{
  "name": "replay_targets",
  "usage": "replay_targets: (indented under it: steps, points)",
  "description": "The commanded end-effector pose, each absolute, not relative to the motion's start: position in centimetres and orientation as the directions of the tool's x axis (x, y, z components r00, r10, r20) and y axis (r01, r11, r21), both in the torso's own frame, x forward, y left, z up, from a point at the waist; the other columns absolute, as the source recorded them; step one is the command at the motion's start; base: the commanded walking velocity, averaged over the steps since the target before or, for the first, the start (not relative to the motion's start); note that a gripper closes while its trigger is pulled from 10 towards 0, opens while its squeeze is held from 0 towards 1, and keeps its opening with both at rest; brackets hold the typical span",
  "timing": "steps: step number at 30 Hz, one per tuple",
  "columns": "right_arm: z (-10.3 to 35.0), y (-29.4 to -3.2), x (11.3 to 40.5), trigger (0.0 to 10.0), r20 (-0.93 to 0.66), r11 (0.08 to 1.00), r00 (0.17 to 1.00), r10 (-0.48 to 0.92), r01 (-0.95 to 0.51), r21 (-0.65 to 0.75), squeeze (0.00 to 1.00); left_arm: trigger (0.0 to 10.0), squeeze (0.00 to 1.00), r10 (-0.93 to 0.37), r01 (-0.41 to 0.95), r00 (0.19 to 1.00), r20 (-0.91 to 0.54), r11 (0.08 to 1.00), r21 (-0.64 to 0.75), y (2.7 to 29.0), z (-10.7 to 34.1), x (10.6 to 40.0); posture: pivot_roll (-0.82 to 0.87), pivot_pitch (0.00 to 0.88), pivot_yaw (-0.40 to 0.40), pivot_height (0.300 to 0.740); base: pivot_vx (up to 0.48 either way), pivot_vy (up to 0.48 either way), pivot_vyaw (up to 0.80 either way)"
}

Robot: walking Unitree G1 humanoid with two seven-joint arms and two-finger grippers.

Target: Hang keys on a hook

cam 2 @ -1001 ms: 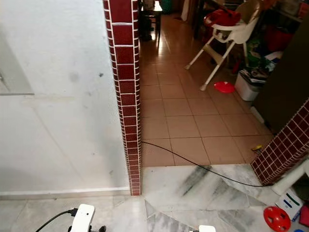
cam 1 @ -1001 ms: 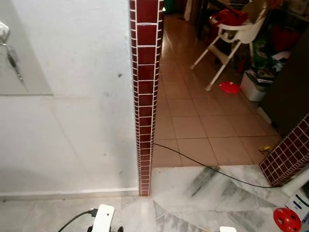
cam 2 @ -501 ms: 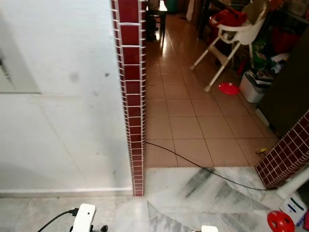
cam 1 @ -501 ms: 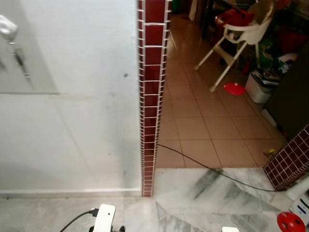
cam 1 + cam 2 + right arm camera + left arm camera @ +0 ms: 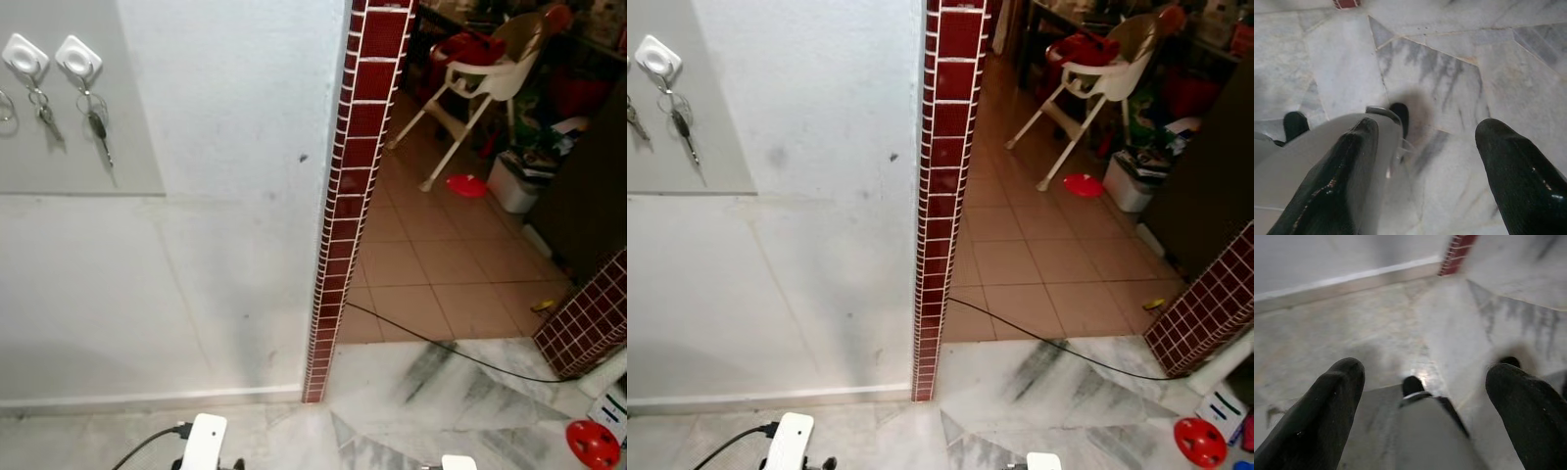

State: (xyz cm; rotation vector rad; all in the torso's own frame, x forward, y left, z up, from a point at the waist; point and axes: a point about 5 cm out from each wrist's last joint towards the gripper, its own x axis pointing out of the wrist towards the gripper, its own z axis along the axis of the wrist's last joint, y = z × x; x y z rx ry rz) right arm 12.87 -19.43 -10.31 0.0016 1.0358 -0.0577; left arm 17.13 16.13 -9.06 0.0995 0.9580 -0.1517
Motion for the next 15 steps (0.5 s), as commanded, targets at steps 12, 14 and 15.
replay_targets:
  steps: [12,14,15]
  points:
    - [-10.35,-19.77,12.72,10.0,-0.866,0.998,0.497,-0.061,0.05,-0.042,0.0,10.0,0.0,-0.087,0.178,0.564,-0.821,0.984,0.018,16.2,-9.02,17.23,-0.05,0.013,-0.036,0.714,0.0,0.0,0.0]
    - [-10.36,-19.75,12.7,10.0,-0.867,0.998,0.495,-0.062,0.053,-0.041,0.0,10.0,0.0,-0.088,0.174,0.562,-0.822,0.985,0.013,16.21,-9.03,17.22,-0.05,0.014,-0.035,0.714,0.0,0.0,0.0]
    - [-10.36,-19.74,12.7,10.0,-0.867,0.998,0.495,-0.062,0.054,-0.04,0.0,10.0,0.0,-0.089,0.172,0.562,-0.822,0.985,0.011,16.21,-9.03,17.21,-0.05,0.013,-0.034,0.714,0.0,0.0,0.0]
